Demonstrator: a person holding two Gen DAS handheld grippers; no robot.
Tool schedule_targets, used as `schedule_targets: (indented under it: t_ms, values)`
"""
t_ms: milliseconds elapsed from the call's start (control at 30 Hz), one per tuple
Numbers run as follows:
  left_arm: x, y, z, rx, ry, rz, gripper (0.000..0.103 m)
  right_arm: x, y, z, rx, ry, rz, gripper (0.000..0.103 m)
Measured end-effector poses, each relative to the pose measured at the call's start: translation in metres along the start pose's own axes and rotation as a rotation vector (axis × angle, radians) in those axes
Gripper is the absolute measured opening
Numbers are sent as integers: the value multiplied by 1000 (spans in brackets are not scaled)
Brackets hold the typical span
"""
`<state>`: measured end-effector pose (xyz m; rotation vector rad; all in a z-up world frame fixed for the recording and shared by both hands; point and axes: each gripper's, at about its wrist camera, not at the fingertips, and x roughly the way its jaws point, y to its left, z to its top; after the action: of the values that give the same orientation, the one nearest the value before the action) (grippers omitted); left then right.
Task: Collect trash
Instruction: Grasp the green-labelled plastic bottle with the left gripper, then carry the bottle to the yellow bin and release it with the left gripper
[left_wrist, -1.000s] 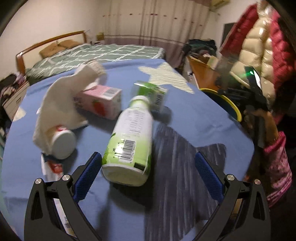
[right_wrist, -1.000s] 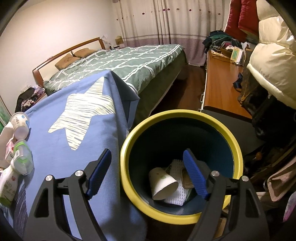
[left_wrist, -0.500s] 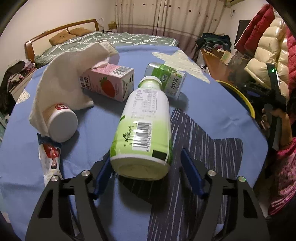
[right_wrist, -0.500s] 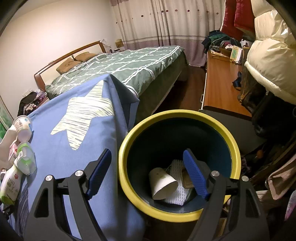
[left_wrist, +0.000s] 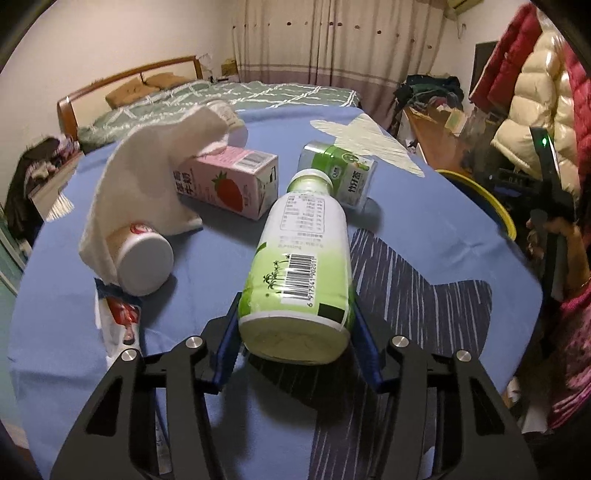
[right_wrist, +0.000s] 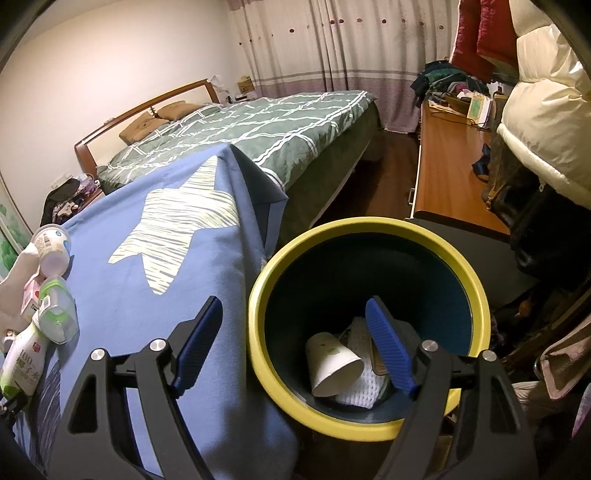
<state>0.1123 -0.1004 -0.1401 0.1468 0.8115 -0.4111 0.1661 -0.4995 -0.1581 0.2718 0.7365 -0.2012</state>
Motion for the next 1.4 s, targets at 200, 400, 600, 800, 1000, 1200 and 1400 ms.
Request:
schedule_targets:
  t_ms: [200,400,600,800,1000,1200,1400]
  values:
    - [-30,0,18,31,-122,39,52,-3,1,1,-5,-8,2,75]
    - [-48,2,41,59,-203,103,52,-3,1,0,-4,-7,5,75]
    - [-58,1,61,61,-257,141,52,-5,0,1,-8,-7,1,75]
    - [-56,-1,74,61,-263,130,52,-11,-3,0,-6,-17,4,76]
    - [-56,-14,80,77,-266,105,52,-28,-10,-5,3,-43,18,75]
    - [-69,-44,97,118,-298,44,52,-50,-22,-9,21,-89,20,75]
    - [-71,-92,129,175,-319,-82,52,-73,-44,-16,47,-131,-17,75]
